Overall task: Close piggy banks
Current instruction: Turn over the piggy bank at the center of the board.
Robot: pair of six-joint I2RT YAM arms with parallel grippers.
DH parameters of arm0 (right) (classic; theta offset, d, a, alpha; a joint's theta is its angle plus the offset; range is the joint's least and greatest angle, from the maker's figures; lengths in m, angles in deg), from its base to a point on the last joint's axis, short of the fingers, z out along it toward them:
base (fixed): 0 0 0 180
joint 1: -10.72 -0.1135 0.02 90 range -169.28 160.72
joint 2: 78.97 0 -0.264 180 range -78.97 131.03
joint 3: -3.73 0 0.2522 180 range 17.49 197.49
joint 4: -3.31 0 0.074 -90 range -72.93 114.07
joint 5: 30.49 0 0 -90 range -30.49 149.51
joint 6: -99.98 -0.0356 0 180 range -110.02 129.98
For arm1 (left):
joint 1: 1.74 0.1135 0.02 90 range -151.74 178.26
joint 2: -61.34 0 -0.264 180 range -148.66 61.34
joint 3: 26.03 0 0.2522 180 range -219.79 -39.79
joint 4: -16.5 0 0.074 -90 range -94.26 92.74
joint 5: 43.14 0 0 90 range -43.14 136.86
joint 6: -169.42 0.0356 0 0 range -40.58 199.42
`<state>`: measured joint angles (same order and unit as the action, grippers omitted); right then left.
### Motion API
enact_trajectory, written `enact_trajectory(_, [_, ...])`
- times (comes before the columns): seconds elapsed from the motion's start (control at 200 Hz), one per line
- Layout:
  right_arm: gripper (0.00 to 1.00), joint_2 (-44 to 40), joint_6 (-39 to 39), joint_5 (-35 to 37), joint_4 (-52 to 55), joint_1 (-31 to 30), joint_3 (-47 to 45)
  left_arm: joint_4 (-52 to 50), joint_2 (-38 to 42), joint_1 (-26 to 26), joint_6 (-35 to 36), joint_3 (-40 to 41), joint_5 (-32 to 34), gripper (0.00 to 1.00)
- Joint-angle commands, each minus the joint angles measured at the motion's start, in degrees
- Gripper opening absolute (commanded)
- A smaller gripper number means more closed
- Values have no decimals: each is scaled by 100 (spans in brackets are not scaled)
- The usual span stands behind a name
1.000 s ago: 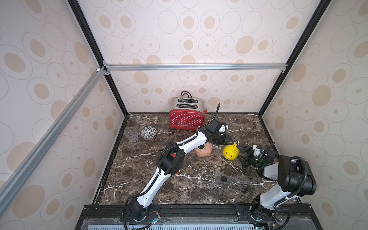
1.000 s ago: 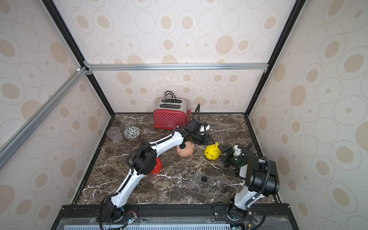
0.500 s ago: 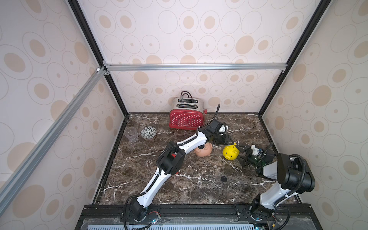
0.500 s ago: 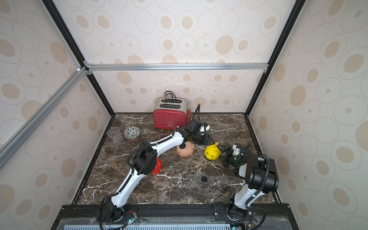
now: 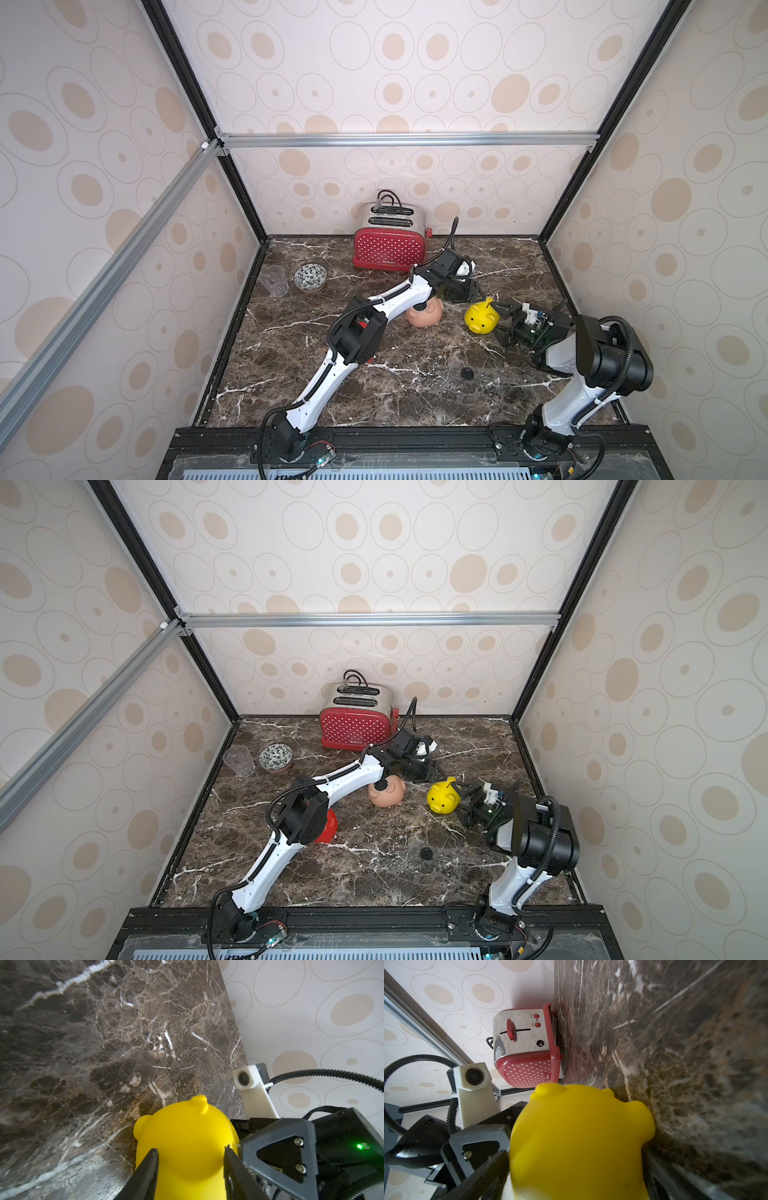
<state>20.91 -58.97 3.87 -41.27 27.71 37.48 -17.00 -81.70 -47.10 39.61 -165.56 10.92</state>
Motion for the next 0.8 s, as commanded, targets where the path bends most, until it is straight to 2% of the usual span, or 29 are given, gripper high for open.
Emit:
enact_trajectory(0.0, [100,138,-155,-96,-131,-133,-12,-82,-198,19,35,-175,-8,47])
enact_trajectory(0.496, [100,121,-1208,-299,-1389,-135,82,-152,-267,33,96,-159,8,46])
enact_trajectory(0.792, [100,-171,-1207,-343,-1127,-126,132,-240,-318,70,159,-158,96,44])
